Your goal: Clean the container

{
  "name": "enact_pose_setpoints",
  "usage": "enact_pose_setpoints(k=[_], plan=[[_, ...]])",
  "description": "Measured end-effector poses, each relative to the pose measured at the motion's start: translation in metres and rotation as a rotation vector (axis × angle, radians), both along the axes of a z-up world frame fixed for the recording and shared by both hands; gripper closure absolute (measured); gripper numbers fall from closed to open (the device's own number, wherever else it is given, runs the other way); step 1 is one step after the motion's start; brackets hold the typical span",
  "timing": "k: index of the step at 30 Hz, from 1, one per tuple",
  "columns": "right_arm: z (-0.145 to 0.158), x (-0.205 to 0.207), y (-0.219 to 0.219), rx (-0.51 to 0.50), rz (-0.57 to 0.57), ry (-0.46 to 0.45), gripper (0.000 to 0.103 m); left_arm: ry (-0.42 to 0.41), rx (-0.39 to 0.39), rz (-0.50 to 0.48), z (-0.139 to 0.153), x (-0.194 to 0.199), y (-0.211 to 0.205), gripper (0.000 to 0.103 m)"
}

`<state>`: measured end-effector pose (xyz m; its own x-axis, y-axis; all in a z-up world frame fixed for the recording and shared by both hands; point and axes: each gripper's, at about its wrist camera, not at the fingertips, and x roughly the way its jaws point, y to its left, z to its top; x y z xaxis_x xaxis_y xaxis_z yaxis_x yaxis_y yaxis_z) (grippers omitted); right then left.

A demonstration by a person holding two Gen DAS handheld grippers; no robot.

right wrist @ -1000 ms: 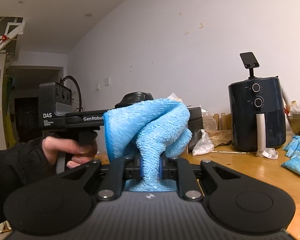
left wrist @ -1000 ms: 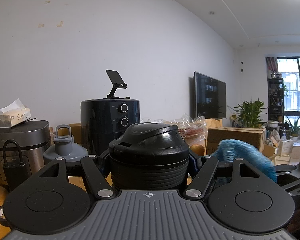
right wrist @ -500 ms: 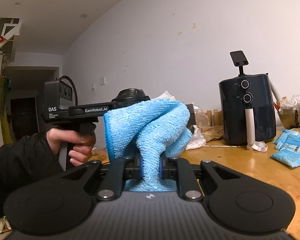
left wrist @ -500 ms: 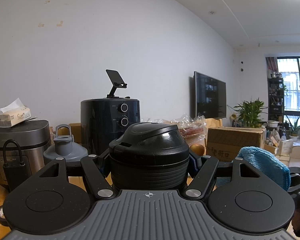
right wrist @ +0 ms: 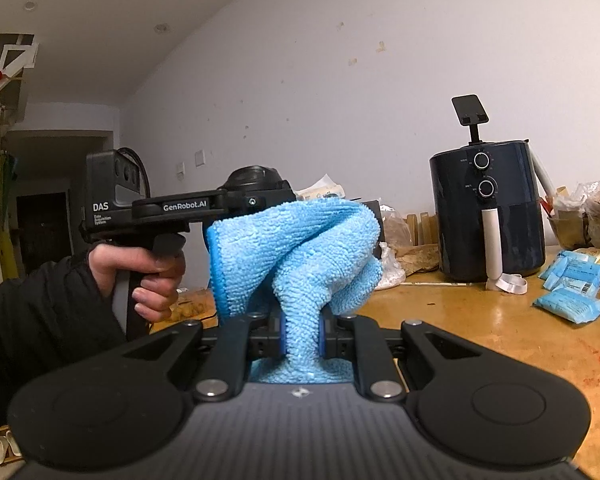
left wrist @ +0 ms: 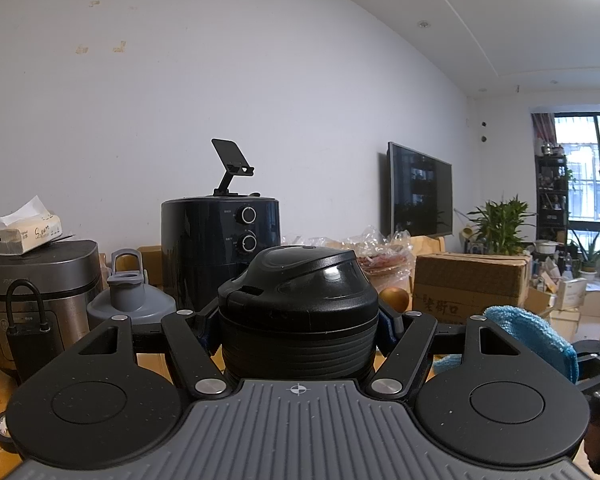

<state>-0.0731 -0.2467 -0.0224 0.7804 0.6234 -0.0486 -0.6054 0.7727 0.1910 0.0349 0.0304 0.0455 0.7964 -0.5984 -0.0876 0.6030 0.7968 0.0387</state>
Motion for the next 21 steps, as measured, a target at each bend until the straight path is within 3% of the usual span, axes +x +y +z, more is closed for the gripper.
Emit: enact_pose_setpoints(k=[3,5,6,21], plan=[[-0.001,0.0,-0.001,-0.001,-0.003,0.004,0.095,-0.029,-0.008,0.004,-0.001,-0.002,0.0,0.033],[-0.002,0.0,-0.001,-0.002,-0.005,0.008,0.095,-0.042,-0.019,0.009,0.0,-0.004,-0.001,0.012],[-0.002,0.001,-0.002,-0.002,-0.006,0.01,0.095,-0.046,-0.023,0.015,0.0,-0.005,-0.001,0.008],[-0.007,0.004,-0.001,-0.006,-0.014,0.027,0.095,-0.082,-0.008,0.165,0.006,-0.023,-0.029,0.008]])
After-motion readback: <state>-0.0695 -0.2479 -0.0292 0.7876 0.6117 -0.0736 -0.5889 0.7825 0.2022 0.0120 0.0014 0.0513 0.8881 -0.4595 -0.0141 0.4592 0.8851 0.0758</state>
